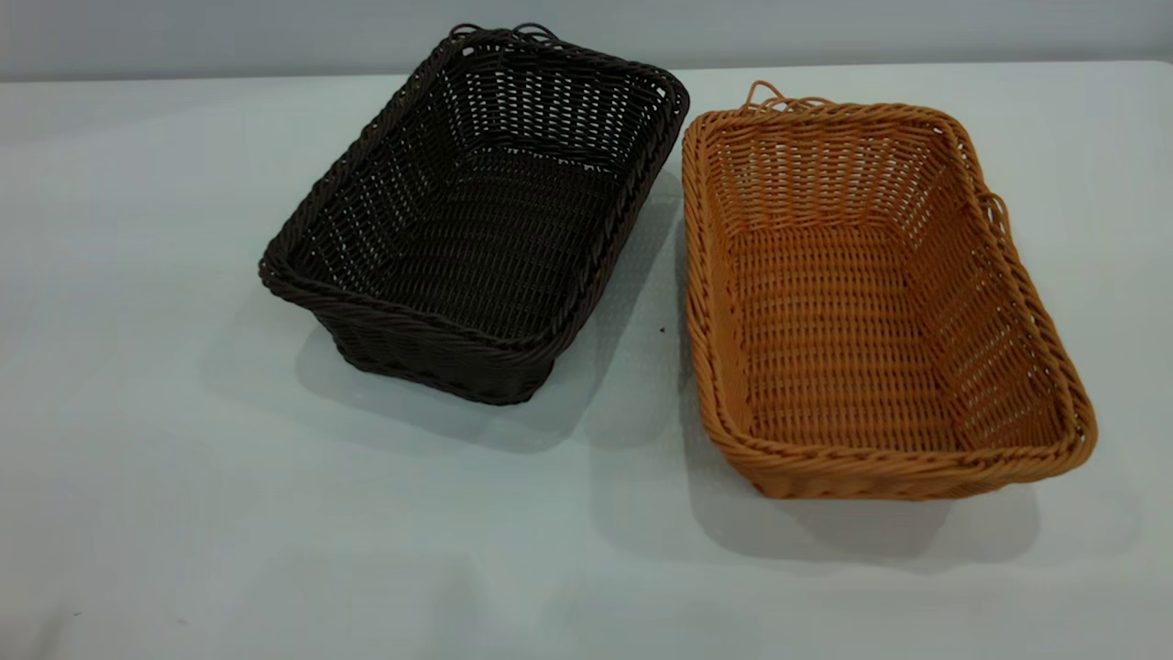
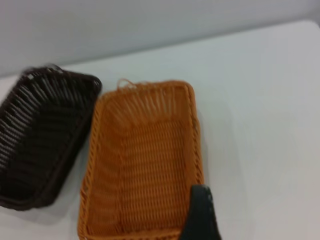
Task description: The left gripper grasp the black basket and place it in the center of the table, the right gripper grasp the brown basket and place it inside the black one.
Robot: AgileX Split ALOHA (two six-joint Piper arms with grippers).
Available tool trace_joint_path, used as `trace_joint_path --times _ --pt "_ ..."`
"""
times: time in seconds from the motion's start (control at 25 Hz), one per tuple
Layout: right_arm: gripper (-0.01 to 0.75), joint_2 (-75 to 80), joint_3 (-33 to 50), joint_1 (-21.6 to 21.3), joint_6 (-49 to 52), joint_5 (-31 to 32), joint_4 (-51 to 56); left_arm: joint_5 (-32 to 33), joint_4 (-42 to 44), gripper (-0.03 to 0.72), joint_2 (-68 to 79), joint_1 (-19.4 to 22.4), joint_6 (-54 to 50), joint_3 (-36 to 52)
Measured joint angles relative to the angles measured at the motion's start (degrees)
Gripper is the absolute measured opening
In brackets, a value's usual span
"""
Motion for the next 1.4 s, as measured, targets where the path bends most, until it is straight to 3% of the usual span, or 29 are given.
trace_joint_path --times 0.4,0.68,1.04,1.4 --pt "0.503 22.10 0.00 0.00 0.18 -4.63 3.48 -15.67 -1.50 0.554 34.97 -2.40 3.18 -11.74" --pt "0.503 30.61 0.00 0.00 0.33 -7.85 4.39 -21.78 -1.50 0.554 56.07 -6.32 5.03 -22.12" --pt "0.503 39.18 0.00 0.00 2.15 -10.15 6.61 -24.97 -1.75 0.554 77.35 -10.43 5.31 -35.23" --pt "0.502 48.57 -0.07 0.00 1.71 -13.22 10.82 -25.35 -2.84 0.554 89.56 -12.82 5.31 -44.77"
